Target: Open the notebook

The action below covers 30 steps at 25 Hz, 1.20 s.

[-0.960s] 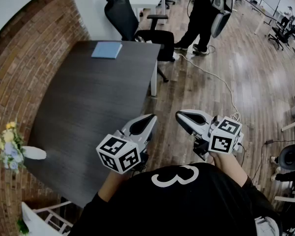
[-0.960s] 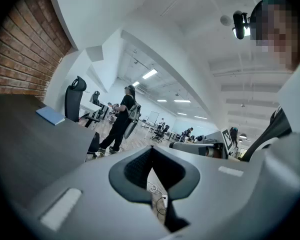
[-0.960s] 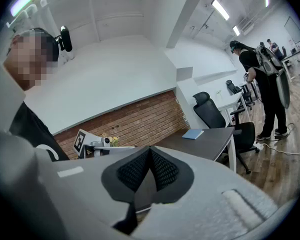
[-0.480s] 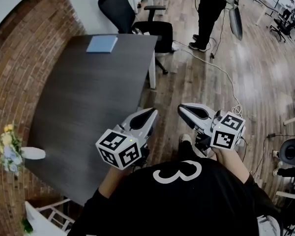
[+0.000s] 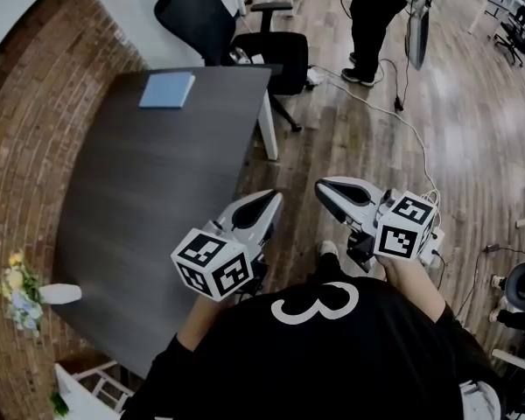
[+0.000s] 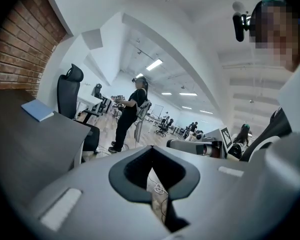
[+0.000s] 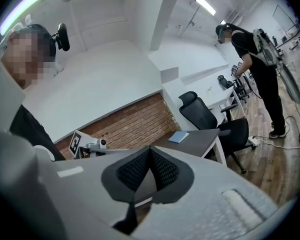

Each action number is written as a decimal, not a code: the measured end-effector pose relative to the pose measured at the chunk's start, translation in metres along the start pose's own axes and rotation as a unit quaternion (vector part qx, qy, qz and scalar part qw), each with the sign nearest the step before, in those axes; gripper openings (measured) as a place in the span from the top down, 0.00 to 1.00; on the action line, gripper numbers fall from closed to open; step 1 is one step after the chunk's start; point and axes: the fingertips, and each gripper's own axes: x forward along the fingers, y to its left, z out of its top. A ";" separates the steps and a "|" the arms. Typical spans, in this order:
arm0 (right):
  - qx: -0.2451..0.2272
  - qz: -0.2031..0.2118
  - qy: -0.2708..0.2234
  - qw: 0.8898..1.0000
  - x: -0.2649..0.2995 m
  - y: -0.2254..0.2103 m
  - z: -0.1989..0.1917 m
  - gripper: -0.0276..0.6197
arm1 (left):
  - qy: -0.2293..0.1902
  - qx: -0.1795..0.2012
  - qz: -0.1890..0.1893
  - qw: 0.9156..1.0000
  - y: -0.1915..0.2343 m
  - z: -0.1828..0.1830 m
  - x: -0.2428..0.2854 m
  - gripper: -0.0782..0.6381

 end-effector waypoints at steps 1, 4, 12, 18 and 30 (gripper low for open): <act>0.003 0.001 0.004 1.000 0.000 -0.014 0.006 0.95 | 0.002 0.001 -0.001 1.000 0.002 0.003 0.016 0.87; 0.002 0.005 0.013 1.000 -0.001 -0.055 0.031 0.95 | 0.004 0.006 0.002 1.000 0.011 0.015 0.066 0.87; -0.011 0.015 0.026 0.999 0.001 -0.156 0.089 0.95 | -0.012 -0.001 0.027 1.000 0.043 0.057 0.169 0.87; -0.017 0.045 0.045 0.998 0.036 -0.190 0.105 0.95 | -0.033 -0.005 0.059 0.998 0.080 0.080 0.191 0.87; -0.023 0.111 0.111 0.987 0.218 -0.254 0.154 0.95 | -0.062 -0.047 0.143 0.987 0.255 0.151 0.202 0.87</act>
